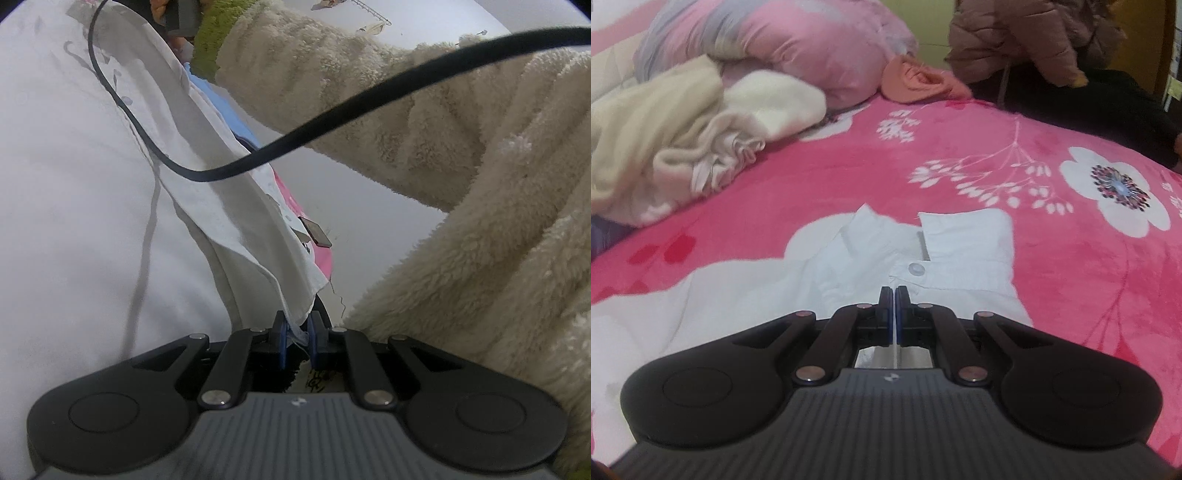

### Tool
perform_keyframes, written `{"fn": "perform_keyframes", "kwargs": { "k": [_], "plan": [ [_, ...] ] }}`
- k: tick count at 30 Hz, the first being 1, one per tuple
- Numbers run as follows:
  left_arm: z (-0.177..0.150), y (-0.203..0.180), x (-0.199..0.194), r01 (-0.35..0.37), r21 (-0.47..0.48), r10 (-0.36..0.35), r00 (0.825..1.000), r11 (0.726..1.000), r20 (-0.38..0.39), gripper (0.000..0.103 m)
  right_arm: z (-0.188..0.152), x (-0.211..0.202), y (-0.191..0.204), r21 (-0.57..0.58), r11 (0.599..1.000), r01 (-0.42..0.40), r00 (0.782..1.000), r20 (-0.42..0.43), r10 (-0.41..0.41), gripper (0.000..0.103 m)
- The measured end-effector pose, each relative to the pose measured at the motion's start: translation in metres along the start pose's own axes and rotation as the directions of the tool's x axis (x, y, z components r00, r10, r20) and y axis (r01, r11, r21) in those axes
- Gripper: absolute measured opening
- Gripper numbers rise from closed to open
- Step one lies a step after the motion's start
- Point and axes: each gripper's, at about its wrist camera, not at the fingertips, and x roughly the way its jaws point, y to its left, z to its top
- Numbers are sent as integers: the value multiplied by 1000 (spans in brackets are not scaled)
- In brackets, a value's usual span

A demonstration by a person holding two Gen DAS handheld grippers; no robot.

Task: Fold clothes

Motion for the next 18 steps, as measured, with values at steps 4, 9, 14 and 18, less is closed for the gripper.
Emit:
{"fn": "perform_keyframes", "kwargs": {
  "k": [4,9,14,18],
  "plan": [
    [-1,1,1,5,-2,-5,1000,1000,-3,11,-4,7,5,-26,999,-23,999,-28,22,0],
    [-2,4,1,12,-5,-12,1000,1000,-3,11,-6,-8,6,-25,997,-67,998,-3,67,0],
    [-2,6,0,14,-5,-14,1000,1000,-4,11,-7,-23,2,7,992,-124,991,59,124,0],
    [-2,7,-2,13,-4,-13,1000,1000,-6,11,-13,-35,-5,67,988,-139,982,141,129,0]
  ]
}}
